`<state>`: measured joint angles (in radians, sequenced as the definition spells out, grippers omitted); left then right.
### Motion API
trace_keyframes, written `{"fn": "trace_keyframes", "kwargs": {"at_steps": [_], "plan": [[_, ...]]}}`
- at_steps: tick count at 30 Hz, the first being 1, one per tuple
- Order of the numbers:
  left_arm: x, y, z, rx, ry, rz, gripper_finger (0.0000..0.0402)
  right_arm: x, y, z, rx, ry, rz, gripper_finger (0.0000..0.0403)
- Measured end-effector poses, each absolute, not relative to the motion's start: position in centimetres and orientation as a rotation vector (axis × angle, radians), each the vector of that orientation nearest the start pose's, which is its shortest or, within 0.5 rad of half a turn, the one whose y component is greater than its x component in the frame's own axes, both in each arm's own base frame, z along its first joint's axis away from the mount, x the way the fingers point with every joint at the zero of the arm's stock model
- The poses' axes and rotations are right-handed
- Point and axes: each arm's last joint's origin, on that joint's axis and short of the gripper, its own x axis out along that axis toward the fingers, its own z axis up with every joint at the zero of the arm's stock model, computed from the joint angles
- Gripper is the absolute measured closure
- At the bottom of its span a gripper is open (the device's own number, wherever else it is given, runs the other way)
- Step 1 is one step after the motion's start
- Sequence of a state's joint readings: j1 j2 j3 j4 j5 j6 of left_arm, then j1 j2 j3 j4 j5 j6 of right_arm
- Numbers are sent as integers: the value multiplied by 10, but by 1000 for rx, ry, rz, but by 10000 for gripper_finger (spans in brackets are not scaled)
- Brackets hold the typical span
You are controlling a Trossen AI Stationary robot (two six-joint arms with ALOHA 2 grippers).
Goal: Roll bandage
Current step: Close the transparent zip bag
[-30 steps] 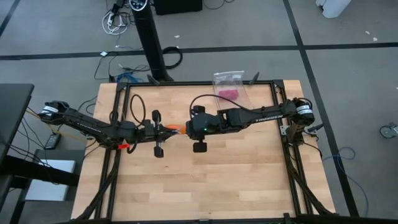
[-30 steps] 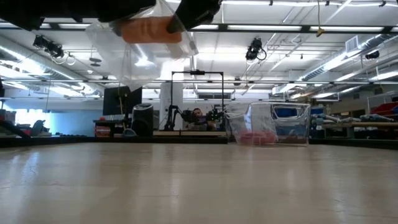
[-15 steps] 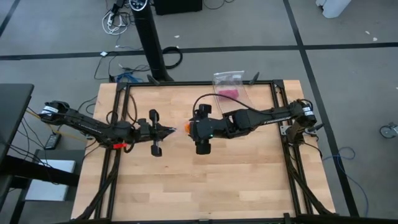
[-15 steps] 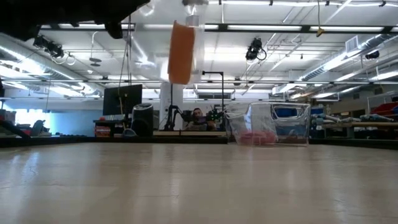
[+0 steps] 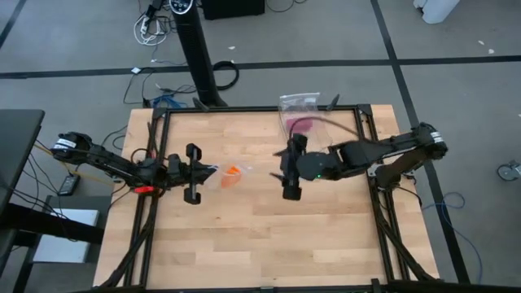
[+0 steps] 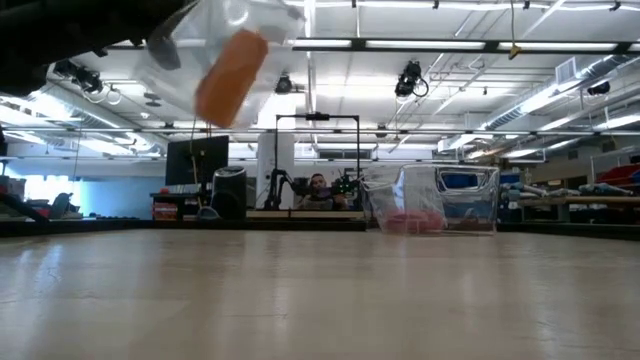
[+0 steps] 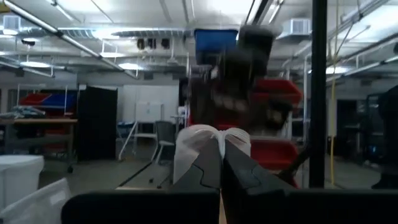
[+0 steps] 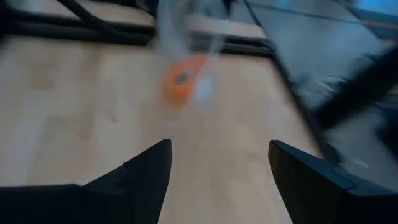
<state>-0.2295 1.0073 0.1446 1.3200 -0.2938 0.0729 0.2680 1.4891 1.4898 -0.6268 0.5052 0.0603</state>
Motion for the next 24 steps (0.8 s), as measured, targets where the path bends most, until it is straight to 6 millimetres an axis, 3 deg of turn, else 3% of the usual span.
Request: {"fn": "trace_keyframes", "kwargs": {"at_steps": [7,10,13,17,24], "plan": [[166,-32,225,-59,-471,8,401,306,69,288,-82,157,-181,142],[167,-34,228,-59,-485,-29,401,307,64,265,-74,-25,-205,160],[169,-34,231,-64,-491,-41,401,310,59,253,-43,-133,-205,186],[169,-34,231,-63,-492,-41,401,325,62,248,14,-142,-35,216],[169,-34,232,-64,-496,-41,401,348,61,250,20,-153,-33,219]]}}
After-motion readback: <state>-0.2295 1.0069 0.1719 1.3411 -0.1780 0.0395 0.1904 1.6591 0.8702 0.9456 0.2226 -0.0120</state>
